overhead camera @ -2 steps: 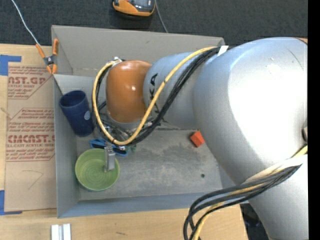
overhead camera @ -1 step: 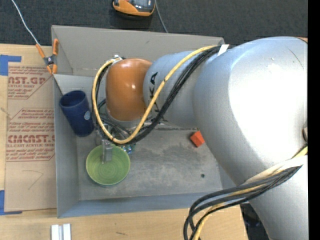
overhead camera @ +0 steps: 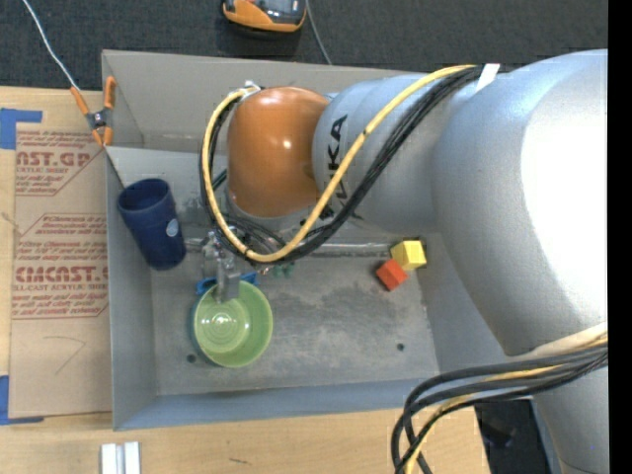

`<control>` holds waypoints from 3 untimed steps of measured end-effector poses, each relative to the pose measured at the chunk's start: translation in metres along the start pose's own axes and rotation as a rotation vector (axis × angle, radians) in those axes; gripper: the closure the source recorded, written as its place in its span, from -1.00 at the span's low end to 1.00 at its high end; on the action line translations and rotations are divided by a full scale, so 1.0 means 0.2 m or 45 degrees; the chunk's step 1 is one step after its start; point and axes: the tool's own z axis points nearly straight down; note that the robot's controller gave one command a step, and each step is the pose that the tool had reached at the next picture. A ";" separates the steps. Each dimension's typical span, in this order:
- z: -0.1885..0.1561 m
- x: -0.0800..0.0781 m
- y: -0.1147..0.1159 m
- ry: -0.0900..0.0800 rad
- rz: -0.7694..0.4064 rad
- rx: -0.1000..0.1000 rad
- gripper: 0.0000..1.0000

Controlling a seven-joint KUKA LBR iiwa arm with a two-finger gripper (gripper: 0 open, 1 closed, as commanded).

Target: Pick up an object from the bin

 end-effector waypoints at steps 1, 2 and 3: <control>0.01 0.00 0.00 0.004 0.001 -0.002 1.00; 0.01 0.00 0.00 0.004 0.001 -0.003 1.00; 0.01 0.00 0.00 0.004 0.001 -0.003 1.00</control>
Offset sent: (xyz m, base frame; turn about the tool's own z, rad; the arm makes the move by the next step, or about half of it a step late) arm 0.0000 0.0000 0.0000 0.0000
